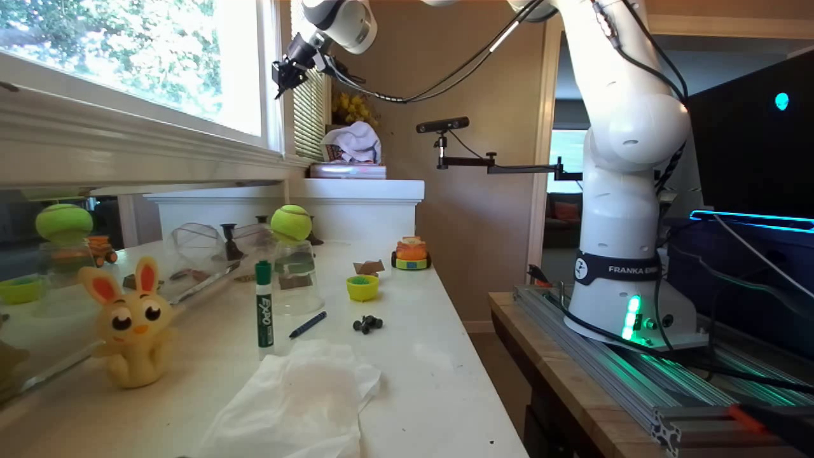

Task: Pull the blind strings down

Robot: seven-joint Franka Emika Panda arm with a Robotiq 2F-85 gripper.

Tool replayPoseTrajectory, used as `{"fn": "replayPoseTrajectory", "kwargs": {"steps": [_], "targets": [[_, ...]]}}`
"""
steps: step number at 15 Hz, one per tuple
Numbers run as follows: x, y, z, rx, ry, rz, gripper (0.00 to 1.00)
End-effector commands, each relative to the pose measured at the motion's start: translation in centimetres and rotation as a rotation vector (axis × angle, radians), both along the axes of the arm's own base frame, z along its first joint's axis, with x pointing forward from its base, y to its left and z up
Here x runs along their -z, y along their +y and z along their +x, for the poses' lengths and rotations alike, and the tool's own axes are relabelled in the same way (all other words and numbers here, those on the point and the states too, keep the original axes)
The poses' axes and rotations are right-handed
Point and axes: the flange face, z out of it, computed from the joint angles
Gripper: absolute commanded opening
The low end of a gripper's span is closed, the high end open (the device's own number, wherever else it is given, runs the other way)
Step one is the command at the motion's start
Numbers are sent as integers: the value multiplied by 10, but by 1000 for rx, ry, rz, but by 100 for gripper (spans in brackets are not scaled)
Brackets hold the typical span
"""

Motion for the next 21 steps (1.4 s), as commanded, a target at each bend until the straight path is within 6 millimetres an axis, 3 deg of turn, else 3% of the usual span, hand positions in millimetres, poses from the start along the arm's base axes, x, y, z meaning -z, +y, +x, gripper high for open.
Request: {"fn": "replayPoseTrajectory", "kwargs": {"steps": [1,21], "targets": [[17,1,0,-17,38,23,0],[101,-3,-14,3,203,119,0]]}}
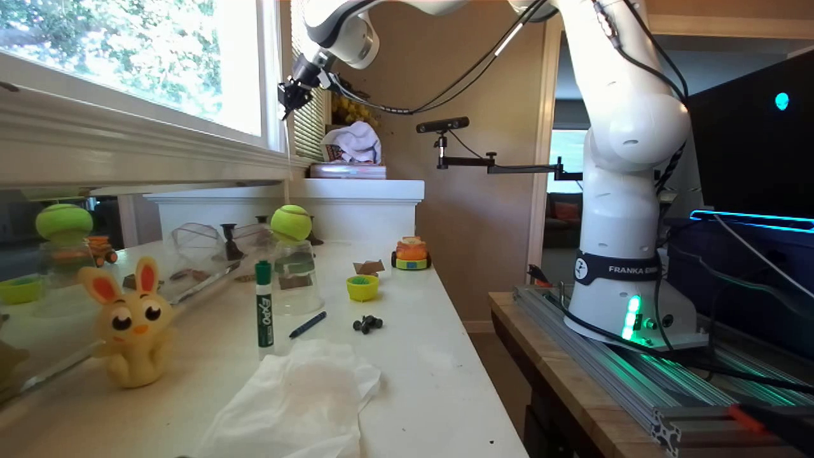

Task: Pull the blind strings down

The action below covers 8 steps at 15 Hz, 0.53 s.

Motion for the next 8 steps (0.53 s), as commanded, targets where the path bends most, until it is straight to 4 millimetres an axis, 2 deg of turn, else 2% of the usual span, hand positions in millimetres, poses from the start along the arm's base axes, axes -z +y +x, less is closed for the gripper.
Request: {"fn": "replayPoseTrajectory", "kwargs": {"steps": [1,8], "targets": [[62,0,-10,-6,133,87,0],[87,2,-15,-4,188,130,0]]}}
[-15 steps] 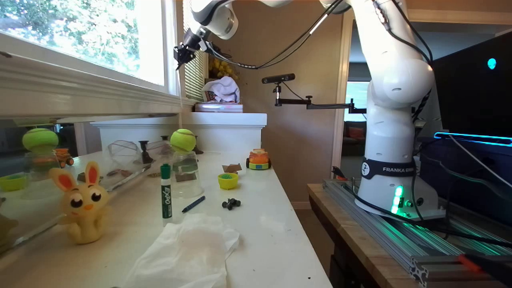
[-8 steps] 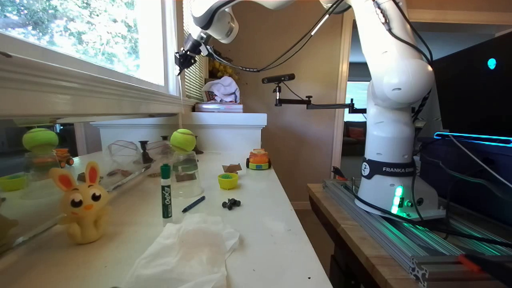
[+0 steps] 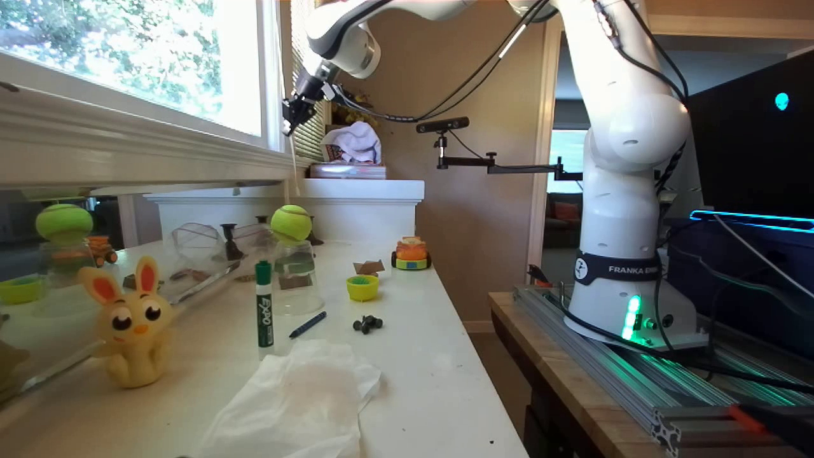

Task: Pull the blind strings down

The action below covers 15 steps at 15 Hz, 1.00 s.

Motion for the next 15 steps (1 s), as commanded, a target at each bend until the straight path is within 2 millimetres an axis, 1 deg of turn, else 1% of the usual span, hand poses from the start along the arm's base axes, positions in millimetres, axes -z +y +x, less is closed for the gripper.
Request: {"fn": "replayPoseTrajectory", "kwargs": {"steps": [1,7,8,9,11,12,14,15], "targets": [[54,1,-11,-2,115,84,0],[48,-4,-13,17,118,68,0],[47,-5,-13,20,118,65,11],[47,-6,-14,22,124,64,29],[71,-7,-17,25,192,104,40],[82,-8,-19,29,219,118,48],[99,-10,-20,37,257,141,62],[104,-11,-21,40,269,148,69]]}}
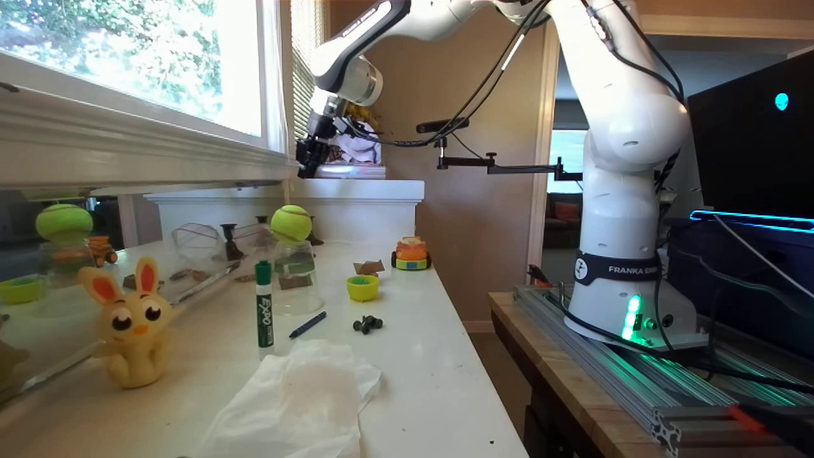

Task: Pull the blind strings down

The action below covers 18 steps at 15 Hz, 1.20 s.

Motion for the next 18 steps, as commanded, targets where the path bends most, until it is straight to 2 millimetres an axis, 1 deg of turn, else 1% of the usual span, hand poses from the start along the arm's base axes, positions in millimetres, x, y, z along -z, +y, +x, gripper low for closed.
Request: {"fn": "replayPoseTrajectory", "kwargs": {"steps": [1,2,4,5,9,13,15,18], "targets": [[12,-2,-5,23,57,21,77],[13,-2,-5,26,57,21,83],[6,-1,-5,22,36,9,97],[0,1,-5,19,27,0,99],[-36,13,-6,-4,-4,-35,100],[-83,23,-5,-26,-89,-72,100],[-106,21,-4,-25,-133,-103,100],[-132,12,2,-20,-217,-148,100]]}}
